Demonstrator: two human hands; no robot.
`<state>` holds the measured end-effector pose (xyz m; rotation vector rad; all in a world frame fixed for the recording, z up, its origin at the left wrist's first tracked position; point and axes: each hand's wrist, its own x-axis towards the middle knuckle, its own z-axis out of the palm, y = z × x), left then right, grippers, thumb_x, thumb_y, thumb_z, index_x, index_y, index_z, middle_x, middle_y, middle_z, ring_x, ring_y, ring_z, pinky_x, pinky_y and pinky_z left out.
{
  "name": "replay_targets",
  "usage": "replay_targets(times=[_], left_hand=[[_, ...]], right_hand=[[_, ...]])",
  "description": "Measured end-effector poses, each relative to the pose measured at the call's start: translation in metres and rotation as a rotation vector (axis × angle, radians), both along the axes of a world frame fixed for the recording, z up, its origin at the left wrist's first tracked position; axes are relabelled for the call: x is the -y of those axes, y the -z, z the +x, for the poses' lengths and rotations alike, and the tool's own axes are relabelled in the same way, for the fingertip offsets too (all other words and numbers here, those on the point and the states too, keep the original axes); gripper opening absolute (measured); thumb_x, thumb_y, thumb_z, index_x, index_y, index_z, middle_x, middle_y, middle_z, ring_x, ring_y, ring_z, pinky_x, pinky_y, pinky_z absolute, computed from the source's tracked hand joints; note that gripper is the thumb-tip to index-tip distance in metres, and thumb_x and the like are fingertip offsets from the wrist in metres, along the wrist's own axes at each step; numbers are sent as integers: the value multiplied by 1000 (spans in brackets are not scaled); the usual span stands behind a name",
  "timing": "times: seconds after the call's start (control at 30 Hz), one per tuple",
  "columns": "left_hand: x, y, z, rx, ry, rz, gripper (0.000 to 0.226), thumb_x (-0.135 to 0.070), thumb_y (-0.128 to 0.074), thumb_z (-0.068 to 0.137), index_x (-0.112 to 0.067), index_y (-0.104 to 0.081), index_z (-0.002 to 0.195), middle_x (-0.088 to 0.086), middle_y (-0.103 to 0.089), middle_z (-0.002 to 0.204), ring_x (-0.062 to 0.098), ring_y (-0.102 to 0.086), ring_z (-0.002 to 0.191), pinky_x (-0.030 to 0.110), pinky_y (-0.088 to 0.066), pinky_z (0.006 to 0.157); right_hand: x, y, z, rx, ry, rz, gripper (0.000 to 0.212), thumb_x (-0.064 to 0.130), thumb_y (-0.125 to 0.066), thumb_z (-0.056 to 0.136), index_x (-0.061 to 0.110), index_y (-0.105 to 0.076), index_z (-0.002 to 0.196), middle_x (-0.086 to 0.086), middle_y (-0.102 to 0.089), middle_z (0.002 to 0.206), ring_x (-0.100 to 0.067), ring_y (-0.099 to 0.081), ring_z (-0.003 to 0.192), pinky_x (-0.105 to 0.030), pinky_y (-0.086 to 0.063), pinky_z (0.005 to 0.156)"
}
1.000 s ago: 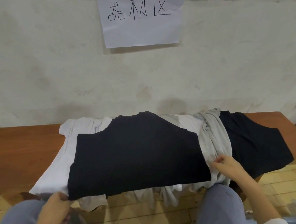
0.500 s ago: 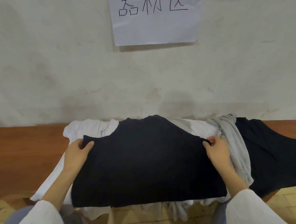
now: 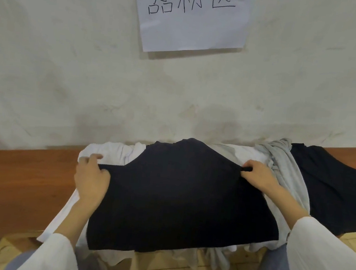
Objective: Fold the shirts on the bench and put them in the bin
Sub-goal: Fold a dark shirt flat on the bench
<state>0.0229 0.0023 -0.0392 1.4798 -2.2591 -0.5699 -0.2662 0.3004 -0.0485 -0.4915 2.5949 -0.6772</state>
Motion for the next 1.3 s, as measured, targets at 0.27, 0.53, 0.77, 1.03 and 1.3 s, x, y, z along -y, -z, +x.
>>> replay_targets(times=[0.27, 0.53, 0.77, 1.03, 1.3], left_hand=[[-4, -10, -121, 112, 414, 120, 27, -24, -45, 96, -4, -63, 97, 13, -61, 101, 29, -59, 90, 35, -45, 78], [14, 1, -161, 446, 386, 277, 33, -36, -59, 89, -12, -45, 72, 1, -50, 70, 20, -52, 71, 30, -40, 65], [27, 1, -154, 179, 289, 151, 19, -22, -63, 87, -9, -49, 87, 5, -52, 83, 22, -49, 78, 31, -37, 67], [47, -5, -160, -572, 94, 1276, 46, 15, -39, 80, -4, -56, 118, 13, -62, 110, 28, -63, 92, 34, -54, 68], [61, -33, -194, -800, 201, 1143, 53, 7, -50, 87, -5, -41, 137, 10, -61, 109, 21, -62, 88, 24, -54, 59]], right_hand=[[94, -17, 19, -374, -82, -92, 29, 13, -50, 89, 9, -57, 117, -11, -53, 122, -29, -51, 110, -38, -43, 90], [182, -2, -10, 28, -161, 202, 39, 49, -50, 89, 10, -52, 89, -8, -56, 94, -28, -56, 87, -35, -47, 77], [173, 4, -26, 94, 43, -174, 12, 16, -60, 87, 5, -55, 87, -8, -58, 83, -23, -55, 79, -29, -42, 63], [152, -16, -41, 963, 397, -861, 23, -4, -42, 87, 0, -60, 100, -13, -67, 94, -27, -66, 82, -35, -54, 69], [166, -47, -57, 757, 360, -890, 26, 0, -60, 88, 6, -62, 113, -7, -65, 100, -21, -62, 94, -29, -53, 71]])
